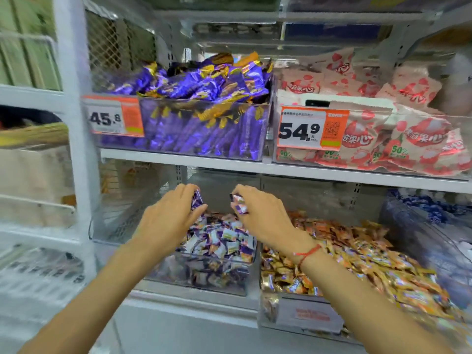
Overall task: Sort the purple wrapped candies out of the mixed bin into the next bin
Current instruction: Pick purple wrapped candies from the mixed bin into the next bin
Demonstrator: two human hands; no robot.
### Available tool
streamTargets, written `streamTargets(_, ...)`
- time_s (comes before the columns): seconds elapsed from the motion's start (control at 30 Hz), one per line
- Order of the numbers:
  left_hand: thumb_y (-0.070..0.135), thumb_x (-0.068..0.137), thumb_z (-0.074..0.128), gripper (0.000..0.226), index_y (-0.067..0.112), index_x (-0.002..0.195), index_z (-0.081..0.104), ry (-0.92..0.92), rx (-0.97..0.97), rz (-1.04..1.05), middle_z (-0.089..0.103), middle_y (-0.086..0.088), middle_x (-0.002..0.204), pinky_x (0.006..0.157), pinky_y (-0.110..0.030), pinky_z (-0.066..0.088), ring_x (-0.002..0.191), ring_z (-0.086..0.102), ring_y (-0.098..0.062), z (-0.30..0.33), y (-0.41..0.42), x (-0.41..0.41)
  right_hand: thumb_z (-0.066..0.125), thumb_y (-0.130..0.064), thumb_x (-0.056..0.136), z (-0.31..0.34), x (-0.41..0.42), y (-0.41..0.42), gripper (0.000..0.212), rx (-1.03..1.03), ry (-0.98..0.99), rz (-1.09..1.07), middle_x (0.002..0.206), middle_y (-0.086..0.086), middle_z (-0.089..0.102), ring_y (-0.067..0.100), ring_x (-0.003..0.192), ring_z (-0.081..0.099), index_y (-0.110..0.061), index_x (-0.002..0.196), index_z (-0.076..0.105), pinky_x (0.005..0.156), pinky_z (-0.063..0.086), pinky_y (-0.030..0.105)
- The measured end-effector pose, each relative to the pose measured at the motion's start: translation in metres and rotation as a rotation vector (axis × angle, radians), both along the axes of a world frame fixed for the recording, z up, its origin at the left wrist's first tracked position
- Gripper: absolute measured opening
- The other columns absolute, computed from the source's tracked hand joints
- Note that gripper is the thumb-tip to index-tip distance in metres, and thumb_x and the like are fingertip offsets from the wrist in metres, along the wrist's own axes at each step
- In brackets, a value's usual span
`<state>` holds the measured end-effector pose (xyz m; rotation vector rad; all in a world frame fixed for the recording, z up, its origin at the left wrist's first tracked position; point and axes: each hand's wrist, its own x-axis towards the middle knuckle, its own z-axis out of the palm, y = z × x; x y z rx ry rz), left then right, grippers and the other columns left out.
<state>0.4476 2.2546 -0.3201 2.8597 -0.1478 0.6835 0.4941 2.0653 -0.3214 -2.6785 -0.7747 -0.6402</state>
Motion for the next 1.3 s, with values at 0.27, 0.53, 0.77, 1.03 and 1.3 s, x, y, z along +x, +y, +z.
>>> streamTargets(0.27, 0.081, 0.074, -0.016, 0.104, 0.022, 0.154, 0.015, 0.277, 0.24, -0.03, 0.019, 0.005, 0.16, 0.118, -0.038, 0.016, 0.147, 0.016, -0.018, -0.041, 0.029, 0.03, 0.045, -0.049, 0.096, -0.014, 0.018, 0.029, 0.07, -0.575, 0.351, -0.089, 0.161, 0.006, 0.011, 0.032, 0.147, 0.008, -0.029, 0.154, 0.012, 0.115, -0.002, 0.058)
streamTargets(0.53, 0.048, 0.098, 0.04, 0.028, 0.04, 0.118, 0.057, -0.033, -0.077, -0.184, 0.06, 0.024, 0.116, 0.079, -0.024, 0.047, 0.108, 0.056, 0.0, 0.003, -0.047, -0.019, 0.057, -0.042, 0.093, 0.016, -0.042, -0.083, 0.022, 0.06, 0.271, -0.069, 0.11, -0.017, 0.067, 0.005, 0.105, 0.059, -0.038, 0.113, 0.066, 0.09, 0.051, 0.035)
streamTargets(0.77, 0.04, 0.101, 0.041, 0.035, 0.035, 0.134, 0.05, 0.217, -0.085, -0.622, 0.051, 0.013, 0.138, 0.099, -0.029, 0.039, 0.124, 0.048, -0.009, -0.011, -0.187, 0.017, 0.06, -0.025, 0.094, -0.005, -0.049, -0.224, 0.012, 0.224, 0.263, -0.568, 0.086, -0.008, 0.07, 0.012, 0.089, 0.067, -0.033, 0.086, 0.066, 0.078, 0.053, 0.03)
streamTargets(1.03, 0.063, 0.096, 0.008, 0.06, 0.042, 0.151, 0.015, 0.443, 0.425, -0.481, 0.016, 0.008, 0.16, 0.118, -0.046, 0.005, 0.148, 0.01, -0.019, -0.07, -0.227, 0.069, 0.024, -0.06, 0.097, -0.066, -0.04, -0.238, 0.071, -0.082, 0.622, -0.78, 0.153, 0.022, 0.026, 0.034, 0.145, 0.016, -0.011, 0.147, 0.028, 0.114, 0.02, 0.04)
streamTargets(1.3, 0.042, 0.101, 0.039, 0.041, 0.034, 0.14, 0.045, 0.266, -0.147, -0.508, 0.043, 0.013, 0.146, 0.104, -0.027, 0.035, 0.131, 0.041, -0.008, -0.059, -0.187, 0.062, 0.031, -0.041, 0.102, -0.063, 0.006, -0.164, 0.054, -0.049, 0.745, -0.625, 0.151, 0.018, 0.03, 0.039, 0.142, 0.014, -0.011, 0.147, 0.028, 0.113, 0.018, 0.051)
